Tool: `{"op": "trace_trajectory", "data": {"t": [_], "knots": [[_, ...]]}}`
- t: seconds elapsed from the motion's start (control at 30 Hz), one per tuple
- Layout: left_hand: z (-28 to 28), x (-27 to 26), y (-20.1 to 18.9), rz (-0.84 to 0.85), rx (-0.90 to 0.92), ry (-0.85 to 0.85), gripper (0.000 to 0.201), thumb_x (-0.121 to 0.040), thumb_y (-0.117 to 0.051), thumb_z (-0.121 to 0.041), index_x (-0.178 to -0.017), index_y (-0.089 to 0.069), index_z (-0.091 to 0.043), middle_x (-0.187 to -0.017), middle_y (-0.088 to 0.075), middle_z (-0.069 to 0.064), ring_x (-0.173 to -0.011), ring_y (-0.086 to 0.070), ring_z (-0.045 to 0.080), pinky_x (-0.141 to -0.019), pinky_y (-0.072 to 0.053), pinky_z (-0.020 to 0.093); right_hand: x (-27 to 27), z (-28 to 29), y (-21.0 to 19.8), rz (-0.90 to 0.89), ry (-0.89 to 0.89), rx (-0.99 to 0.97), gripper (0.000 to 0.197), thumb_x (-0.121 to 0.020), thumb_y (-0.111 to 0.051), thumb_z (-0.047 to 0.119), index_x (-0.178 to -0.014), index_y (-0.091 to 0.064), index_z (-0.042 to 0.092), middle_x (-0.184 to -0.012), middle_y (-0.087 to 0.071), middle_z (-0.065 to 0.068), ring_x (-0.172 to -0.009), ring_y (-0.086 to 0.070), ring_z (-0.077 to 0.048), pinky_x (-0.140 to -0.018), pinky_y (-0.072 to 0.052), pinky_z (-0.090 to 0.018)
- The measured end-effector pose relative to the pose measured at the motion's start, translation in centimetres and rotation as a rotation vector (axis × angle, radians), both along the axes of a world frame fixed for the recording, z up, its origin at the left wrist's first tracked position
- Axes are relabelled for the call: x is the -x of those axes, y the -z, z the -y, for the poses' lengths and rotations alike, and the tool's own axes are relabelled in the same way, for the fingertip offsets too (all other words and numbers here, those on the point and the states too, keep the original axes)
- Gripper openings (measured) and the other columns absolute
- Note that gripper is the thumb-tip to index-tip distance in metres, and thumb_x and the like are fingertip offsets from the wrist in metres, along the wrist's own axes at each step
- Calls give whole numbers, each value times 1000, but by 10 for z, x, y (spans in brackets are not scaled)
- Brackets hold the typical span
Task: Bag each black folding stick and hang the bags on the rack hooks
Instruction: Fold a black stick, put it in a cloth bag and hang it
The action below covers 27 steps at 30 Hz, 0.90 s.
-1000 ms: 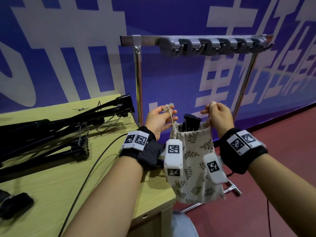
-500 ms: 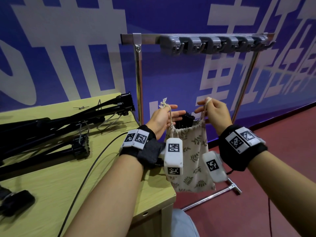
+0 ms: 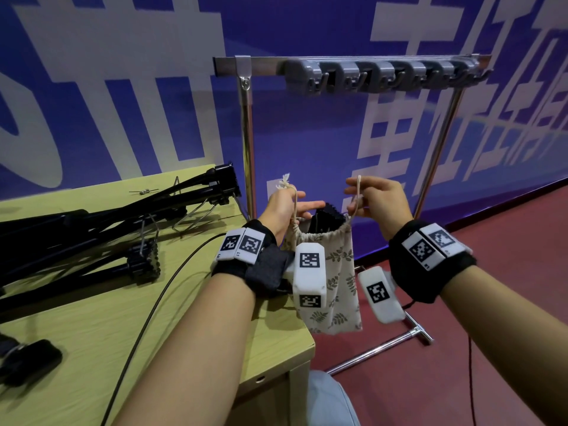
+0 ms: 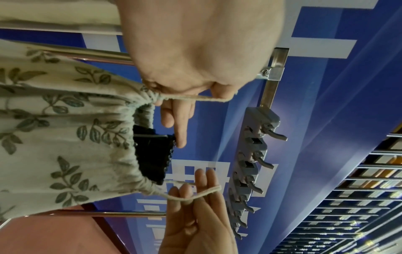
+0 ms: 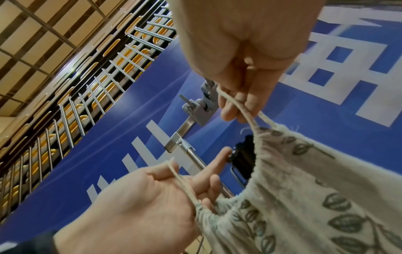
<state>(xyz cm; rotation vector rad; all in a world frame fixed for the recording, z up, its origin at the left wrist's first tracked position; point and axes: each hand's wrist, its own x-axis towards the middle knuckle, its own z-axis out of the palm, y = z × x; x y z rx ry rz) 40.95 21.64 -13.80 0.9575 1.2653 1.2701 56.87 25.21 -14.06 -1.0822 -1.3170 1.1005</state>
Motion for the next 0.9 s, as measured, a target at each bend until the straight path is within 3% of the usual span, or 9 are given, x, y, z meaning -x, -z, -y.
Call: {"op": "trace_trajectory", "data": {"t": [0.13, 0.2, 0.33, 0.43, 0.6, 0.7, 0.77, 0.83, 0.9], "knots": [[-4, 2, 3, 94, 34, -37, 32, -98, -20, -22, -113, -37, 1, -84, -72, 19, -63, -46, 24, -87, -36, 38, 6, -1, 9, 72, 26, -79, 29, -92, -46, -5, -116, -62, -2, -96, -64, -12, -46, -60, -2, -53, -54, -15], [-5, 3, 5, 82, 45, -49, 35, -96, -19, -20, -118, -36, 2, -73, -73, 13, -73, -48, 28, -92, -33, 40, 7, -2, 13, 89, 66, -110, 24, -91, -56, 3, -113, -65, -1, -95, -67, -13, -59, -63, -7, -54, -53, -13], [-1, -2, 2, -113, 7, -10, 45, -99, -18, -17, -140, -25, -1, -103, -61, 12, -57, -34, 16, -82, -34, 35, 8, -1, 14, 104, 128, -145, 15, -90, -60, 16, -94, -72, 7, -90, -69, -13, -78, -64, -14, -54, -52, -13], [-4, -5, 3, -193, 12, 4, 38, -101, -17, -20, -135, -27, -7, -114, -57, 12, -62, -32, 15, -78, -32, 32, 9, 0, 12, 98, 121, -115, 17, -92, -58, 21, -86, -70, 11, -88, -69, -10, -78, -65, -13, -52, -49, -18], [-6, -5, 4, -275, 106, -7, 47, -102, -18, -22, -146, -19, -4, -119, -60, 10, -65, -42, 18, -96, -36, 38, 11, 1, 17, 86, 99, -70, 23, -95, -52, 22, -81, -67, 13, -88, -67, -8, -71, -65, -11, -53, -48, -23], [-2, -4, 1, -286, 132, -21, 46, -101, -19, -19, -144, -22, -1, -127, -58, 14, -96, -54, 27, -90, -34, 33, 14, 2, 17, 2, 36, -4, 26, -99, -45, 21, -80, -61, 14, -83, -65, -7, -54, -65, -8, -47, -49, -19], [1, -2, 2, -292, 132, -7, 47, -100, -22, -17, -144, -25, -1, -126, -59, 13, -74, -52, 22, -69, -37, 25, 15, 3, 15, -54, 4, 31, 27, -100, -42, 20, -81, -59, 11, -78, -62, -6, -43, -61, -7, -45, -50, -17], [3, 0, 2, -278, 119, -20, 46, -97, -28, -10, -141, -35, -4, -118, -63, 12, -54, -38, 14, -51, -36, 22, 16, 2, 13, -36, 0, 40, 25, -100, -42, 16, -85, -59, 6, -75, -60, -6, -37, -56, -6, -43, -49, -17], [2, 0, 3, -229, 109, -35, 42, -92, -34, 0, -130, -49, -6, -106, -66, 8, -51, -46, 6, -55, -33, 22, 17, 1, 14, 38, -7, 36, 20, -99, -42, 9, -93, -60, 1, -73, -58, -6, -34, -51, -5, -41, -48, -17]]}}
